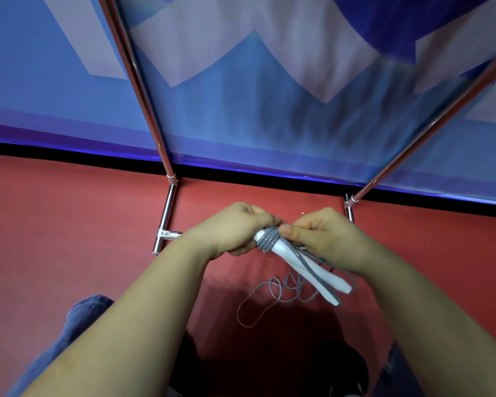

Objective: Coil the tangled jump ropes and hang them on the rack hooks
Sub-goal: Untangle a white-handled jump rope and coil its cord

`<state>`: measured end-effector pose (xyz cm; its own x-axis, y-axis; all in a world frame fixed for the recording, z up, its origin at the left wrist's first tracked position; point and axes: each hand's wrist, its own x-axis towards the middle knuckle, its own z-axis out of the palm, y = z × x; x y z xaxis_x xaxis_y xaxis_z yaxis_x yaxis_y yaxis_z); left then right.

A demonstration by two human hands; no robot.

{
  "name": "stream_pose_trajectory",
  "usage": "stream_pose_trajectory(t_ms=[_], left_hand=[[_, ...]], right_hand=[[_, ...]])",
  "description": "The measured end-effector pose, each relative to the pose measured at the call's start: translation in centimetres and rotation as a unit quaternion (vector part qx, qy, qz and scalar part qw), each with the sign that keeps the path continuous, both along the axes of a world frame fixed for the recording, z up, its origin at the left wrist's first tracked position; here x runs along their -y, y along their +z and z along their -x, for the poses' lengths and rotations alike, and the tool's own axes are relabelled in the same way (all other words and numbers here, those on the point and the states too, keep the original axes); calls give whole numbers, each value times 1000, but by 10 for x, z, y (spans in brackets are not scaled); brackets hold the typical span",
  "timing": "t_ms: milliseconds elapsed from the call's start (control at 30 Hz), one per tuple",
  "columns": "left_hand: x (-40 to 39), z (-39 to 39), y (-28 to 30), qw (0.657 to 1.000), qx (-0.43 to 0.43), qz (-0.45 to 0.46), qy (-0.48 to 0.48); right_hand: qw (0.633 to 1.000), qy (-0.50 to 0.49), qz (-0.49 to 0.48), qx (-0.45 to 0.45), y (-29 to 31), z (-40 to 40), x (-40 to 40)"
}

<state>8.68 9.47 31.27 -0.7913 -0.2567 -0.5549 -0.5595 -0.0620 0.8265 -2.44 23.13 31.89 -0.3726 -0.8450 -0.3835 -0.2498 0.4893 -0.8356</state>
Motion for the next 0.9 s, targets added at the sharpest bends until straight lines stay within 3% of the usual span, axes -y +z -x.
stream_pose_trajectory(t_ms=[200, 300, 367, 467, 667, 767, 900], left_hand=[[-2, 0, 1, 990, -33, -116, 68], [-3, 4, 7, 977, -70, -167, 113], [-5, 7, 9, 967, -94, -191, 143], [-9, 10, 6, 954, -105, -196, 203], [-7, 14, -1, 938, -74, -88, 326], [3, 11, -6, 938, -50, 48, 339], [11, 6, -9, 928, -41, 212, 305]], right_hand=[[987, -87, 0, 137, -9, 0, 8], [946, -181, -3, 269, -20, -2, 7], [920, -191, 29, 340, -15, -12, 11], [892, -231, 61, 384, -5, -28, 25], [963, -201, 30, 177, -15, -48, 28], [980, -143, 28, 137, -13, -54, 29], [995, -43, 50, -75, -10, -45, 21]])
